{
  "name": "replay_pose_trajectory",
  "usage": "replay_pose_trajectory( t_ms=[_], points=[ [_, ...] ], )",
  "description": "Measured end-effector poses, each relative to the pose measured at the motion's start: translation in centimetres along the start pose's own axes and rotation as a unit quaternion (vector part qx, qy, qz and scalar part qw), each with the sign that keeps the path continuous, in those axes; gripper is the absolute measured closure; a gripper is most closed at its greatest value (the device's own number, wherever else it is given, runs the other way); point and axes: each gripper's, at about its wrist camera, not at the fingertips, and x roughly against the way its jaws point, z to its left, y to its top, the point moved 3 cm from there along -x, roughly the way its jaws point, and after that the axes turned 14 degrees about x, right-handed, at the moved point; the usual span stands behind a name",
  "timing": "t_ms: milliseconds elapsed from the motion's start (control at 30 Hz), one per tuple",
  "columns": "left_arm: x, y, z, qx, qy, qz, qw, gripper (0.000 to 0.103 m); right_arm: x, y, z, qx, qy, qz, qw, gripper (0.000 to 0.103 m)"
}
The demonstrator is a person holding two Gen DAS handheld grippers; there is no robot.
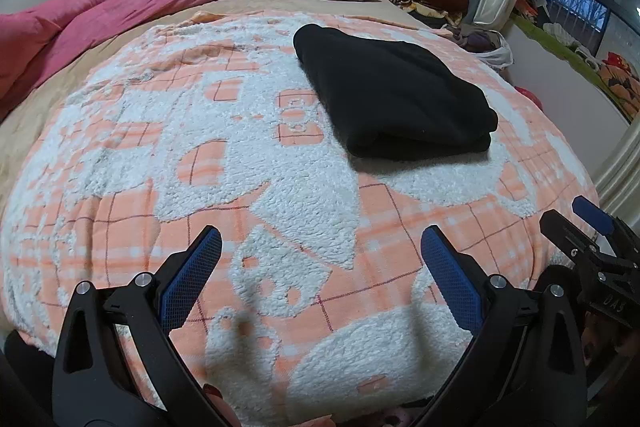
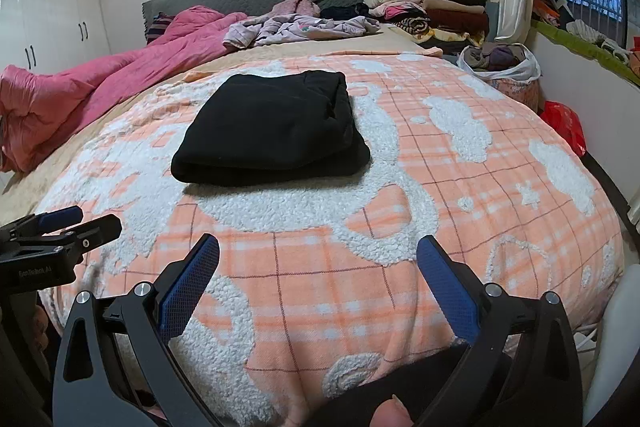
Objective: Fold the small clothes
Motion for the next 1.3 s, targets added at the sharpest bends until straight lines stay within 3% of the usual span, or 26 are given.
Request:
replay_pose_trajectory(
  t_ms=[1300],
  points=[
    [0.11,0.22,0.26,0.001,0.009,0.002,1.0,0.01,0.07,-0.05,-0.02,0.001,-0.003,0.002,1.0,0.005]
  ],
)
